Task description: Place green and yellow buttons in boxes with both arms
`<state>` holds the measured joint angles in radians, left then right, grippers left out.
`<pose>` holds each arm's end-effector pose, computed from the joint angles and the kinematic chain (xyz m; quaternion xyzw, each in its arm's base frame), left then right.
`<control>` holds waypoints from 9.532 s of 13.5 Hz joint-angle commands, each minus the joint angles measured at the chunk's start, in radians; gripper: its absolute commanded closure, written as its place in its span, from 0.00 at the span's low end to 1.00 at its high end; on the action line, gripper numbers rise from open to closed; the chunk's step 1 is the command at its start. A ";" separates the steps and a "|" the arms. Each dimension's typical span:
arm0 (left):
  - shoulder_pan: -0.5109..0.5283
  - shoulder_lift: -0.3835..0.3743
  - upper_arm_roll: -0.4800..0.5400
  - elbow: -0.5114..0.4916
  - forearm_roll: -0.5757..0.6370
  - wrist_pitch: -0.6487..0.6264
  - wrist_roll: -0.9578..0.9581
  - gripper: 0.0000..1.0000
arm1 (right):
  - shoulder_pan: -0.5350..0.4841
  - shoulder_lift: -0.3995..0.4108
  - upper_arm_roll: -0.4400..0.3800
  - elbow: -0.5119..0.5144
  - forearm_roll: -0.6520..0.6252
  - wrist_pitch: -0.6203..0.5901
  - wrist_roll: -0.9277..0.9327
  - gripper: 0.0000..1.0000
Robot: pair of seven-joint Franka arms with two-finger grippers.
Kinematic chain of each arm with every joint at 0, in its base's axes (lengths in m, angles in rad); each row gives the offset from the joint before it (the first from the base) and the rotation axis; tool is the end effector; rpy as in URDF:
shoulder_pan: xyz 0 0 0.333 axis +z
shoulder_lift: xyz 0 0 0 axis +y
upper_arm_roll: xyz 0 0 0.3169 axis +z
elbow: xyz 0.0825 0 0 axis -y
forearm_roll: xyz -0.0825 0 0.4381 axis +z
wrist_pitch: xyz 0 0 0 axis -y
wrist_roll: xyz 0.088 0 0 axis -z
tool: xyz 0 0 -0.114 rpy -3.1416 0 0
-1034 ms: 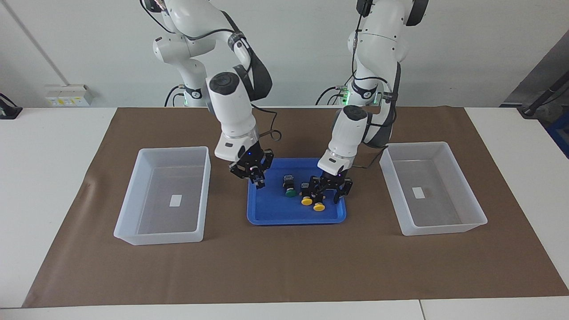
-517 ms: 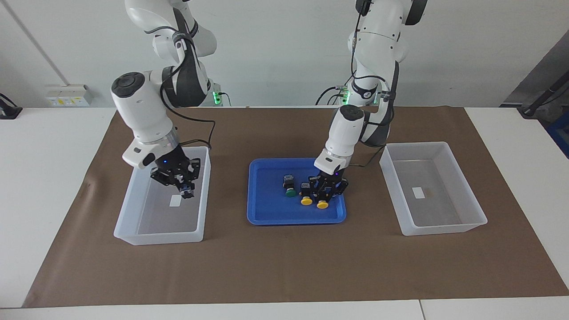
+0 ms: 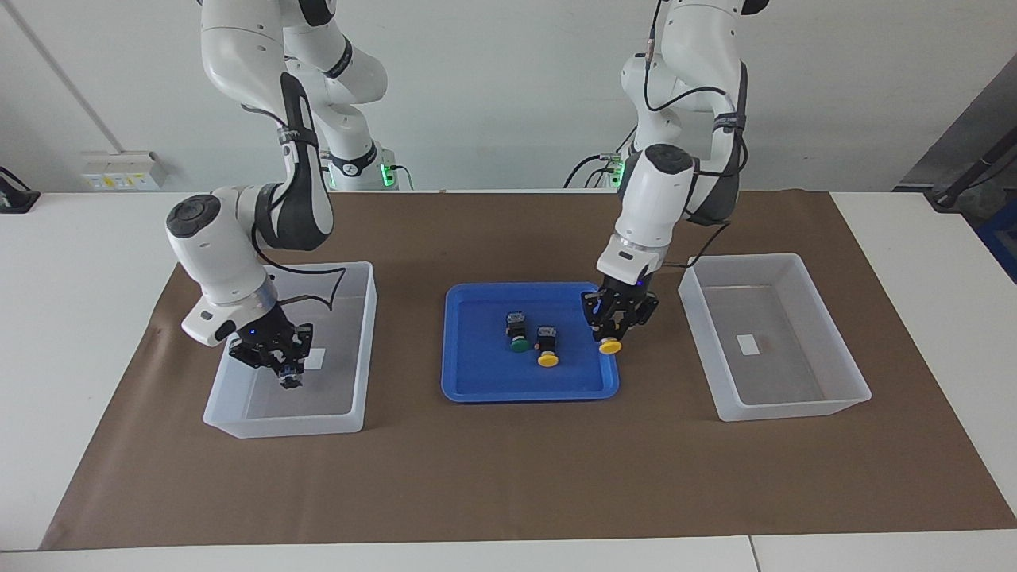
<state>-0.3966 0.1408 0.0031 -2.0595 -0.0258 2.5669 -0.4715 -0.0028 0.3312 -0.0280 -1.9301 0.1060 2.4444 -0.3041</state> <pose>0.6021 -0.2497 0.3691 0.9821 0.0476 0.1619 0.0843 0.6784 -0.0196 0.2944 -0.9903 -0.0997 -0.0957 0.0174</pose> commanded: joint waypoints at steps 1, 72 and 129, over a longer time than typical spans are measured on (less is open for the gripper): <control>0.073 -0.038 -0.005 -0.008 -0.008 -0.031 0.020 1.00 | -0.020 0.023 0.014 -0.013 0.008 0.047 -0.023 0.46; 0.243 -0.056 -0.011 0.053 -0.017 -0.156 0.329 1.00 | 0.015 -0.261 0.026 0.098 -0.101 -0.397 0.297 0.00; 0.334 -0.178 -0.009 0.446 0.015 -0.964 0.600 0.00 | 0.087 -0.345 -0.081 0.310 -0.112 -0.831 0.356 0.00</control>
<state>-0.0632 -0.0083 -0.0081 -1.5813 -0.0209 1.6034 0.1203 0.0858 0.0070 -0.1131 -1.5964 -0.0118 1.6102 0.0434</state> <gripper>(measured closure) 0.000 0.000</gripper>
